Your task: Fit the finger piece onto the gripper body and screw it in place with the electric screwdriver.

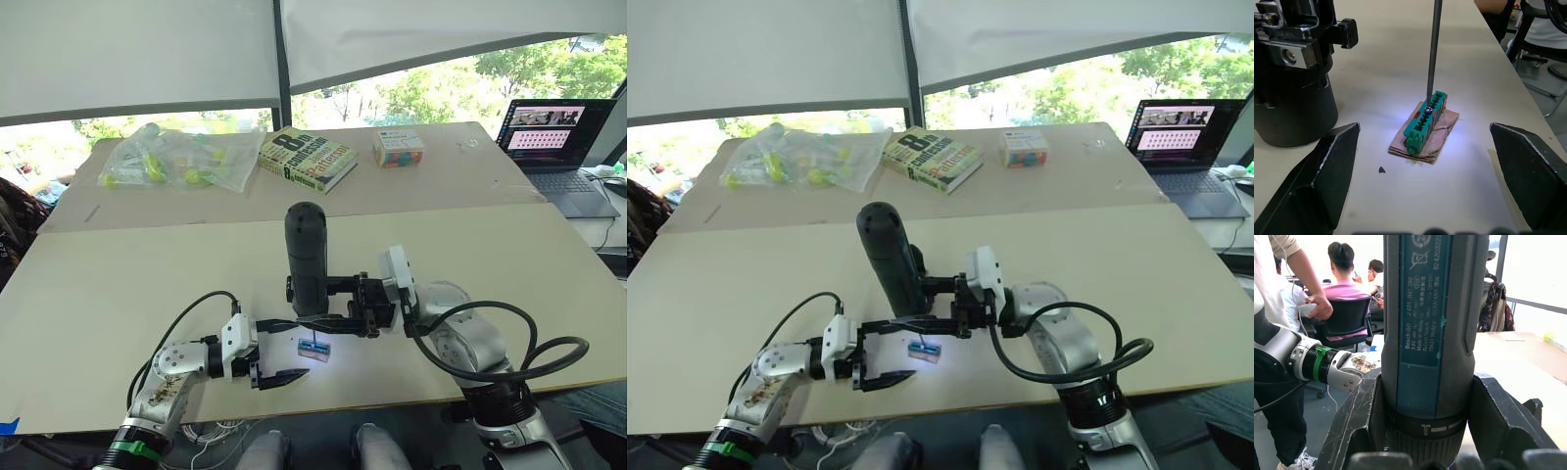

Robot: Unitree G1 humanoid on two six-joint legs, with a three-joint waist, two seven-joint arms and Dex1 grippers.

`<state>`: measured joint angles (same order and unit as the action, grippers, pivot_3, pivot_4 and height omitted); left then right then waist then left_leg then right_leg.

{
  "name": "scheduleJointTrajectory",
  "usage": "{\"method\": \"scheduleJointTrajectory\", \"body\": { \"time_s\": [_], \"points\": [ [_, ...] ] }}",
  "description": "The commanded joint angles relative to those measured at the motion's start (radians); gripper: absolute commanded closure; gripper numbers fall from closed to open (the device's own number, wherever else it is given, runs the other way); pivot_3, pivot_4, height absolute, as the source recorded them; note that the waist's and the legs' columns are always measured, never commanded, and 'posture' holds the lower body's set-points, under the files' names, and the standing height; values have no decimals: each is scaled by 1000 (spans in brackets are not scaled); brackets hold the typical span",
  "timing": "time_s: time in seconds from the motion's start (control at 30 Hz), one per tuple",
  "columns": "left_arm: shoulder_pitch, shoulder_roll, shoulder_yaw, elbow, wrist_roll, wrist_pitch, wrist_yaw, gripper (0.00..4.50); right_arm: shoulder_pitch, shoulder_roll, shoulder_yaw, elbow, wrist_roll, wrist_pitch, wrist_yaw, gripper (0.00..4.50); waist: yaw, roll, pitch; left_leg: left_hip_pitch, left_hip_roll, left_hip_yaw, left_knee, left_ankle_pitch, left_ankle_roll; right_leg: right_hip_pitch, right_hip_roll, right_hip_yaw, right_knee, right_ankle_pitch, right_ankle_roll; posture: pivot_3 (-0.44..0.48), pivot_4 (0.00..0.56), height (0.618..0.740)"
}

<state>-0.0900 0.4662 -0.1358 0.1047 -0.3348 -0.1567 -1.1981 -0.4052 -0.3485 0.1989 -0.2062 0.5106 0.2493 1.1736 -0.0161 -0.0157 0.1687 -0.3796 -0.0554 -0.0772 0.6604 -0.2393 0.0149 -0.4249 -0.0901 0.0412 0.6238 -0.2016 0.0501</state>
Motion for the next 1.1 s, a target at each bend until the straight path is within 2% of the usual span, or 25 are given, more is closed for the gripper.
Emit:
{"method": "scheduleJointTrajectory", "body": {
  "time_s": [0.03, 0.23, 0.43, 1.1],
  "points": [
    [8, -8, 44, -35, -67, -25, -17, 13, -7, 5, -7, -26, 13, -26, 0, 2585, 0, 0, 0, 0, 0, 0, 0, 0, 0, 0, 0, 0, 0, 0, 0, 0, 150, 737],
    [21, 9, 72, -61, -91, -36, -30, 13, -5, 3, -8, -26, 14, -27, 2, 2585, 0, -1, 0, 0, 0, 0, 0, 0, 0, 0, 0, 0, 0, 0, 0, 0, 150, 737],
    [28, 34, 68, -10, -45, -77, -55, 13, -3, 1, -9, -26, 15, -27, 5, 2585, 0, -1, 1, 0, 0, 0, 0, 0, 0, 0, 0, 0, 0, 0, 0, 0, 150, 737],
    [-1, 2, 25, 28, 6, -75, -25, 13, -16, -25, -18, -43, 51, 8, 24, 2585, 1, -1, 1, 0, 0, 0, 0, 0, 0, 0, 0, 0, 0, 0, 0, 0, 150, 737]
  ]
}}
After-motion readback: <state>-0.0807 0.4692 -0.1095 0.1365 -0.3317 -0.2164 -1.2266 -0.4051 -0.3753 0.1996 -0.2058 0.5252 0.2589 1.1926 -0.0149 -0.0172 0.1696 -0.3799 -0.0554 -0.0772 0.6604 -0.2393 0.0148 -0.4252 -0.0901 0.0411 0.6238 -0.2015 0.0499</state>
